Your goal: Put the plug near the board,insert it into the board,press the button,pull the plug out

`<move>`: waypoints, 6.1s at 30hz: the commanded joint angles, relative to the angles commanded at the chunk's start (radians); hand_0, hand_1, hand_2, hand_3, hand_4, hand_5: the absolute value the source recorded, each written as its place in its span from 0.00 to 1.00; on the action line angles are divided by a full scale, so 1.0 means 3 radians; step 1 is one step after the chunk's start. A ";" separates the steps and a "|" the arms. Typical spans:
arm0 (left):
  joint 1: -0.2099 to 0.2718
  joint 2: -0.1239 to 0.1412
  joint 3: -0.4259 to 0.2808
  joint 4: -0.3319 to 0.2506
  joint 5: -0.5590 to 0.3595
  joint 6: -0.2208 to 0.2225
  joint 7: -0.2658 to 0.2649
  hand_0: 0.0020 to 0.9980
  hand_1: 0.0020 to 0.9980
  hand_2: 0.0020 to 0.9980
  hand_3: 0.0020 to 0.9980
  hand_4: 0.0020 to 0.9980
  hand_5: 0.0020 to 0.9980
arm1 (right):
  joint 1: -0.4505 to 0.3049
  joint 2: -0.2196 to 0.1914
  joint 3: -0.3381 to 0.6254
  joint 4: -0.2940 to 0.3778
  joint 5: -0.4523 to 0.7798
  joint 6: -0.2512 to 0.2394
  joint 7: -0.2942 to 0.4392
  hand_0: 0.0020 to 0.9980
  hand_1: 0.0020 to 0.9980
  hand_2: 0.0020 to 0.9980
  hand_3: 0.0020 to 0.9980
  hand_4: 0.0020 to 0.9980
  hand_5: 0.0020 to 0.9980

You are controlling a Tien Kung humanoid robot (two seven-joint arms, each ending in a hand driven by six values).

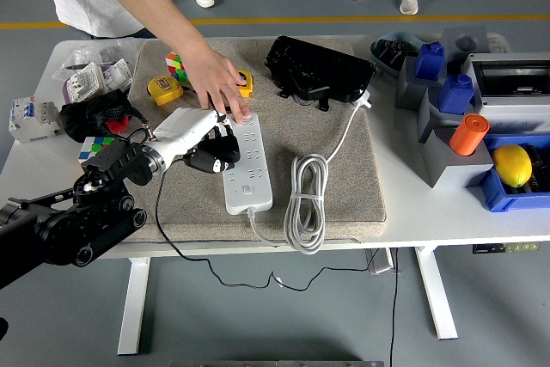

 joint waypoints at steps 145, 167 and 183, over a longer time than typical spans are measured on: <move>0.1178 0.0169 -0.1902 0.0009 -0.2341 0.0445 -0.1679 0.83 0.86 0.88 0.85 0.97 1.00 | 0.0089 0.0065 -0.0195 -0.0129 0.0112 -0.0008 -0.0003 0.71 0.71 0.70 0.59 1.00 0.60; 0.1227 0.0257 -0.2147 0.0087 -0.2687 0.0106 -0.1596 0.81 0.81 0.81 0.80 0.93 0.95 | 0.0025 0.0073 -0.0200 -0.0130 0.0127 -0.0004 -0.0014 0.71 0.71 0.70 0.60 1.00 0.61; 0.1232 0.0306 -0.2297 0.0066 -0.2686 0.0071 -0.1577 0.81 0.81 0.80 0.79 0.89 0.93 | 0.0012 0.0073 -0.0170 -0.0127 0.0121 -0.0011 -0.0002 0.71 0.71 0.70 0.60 1.00 0.62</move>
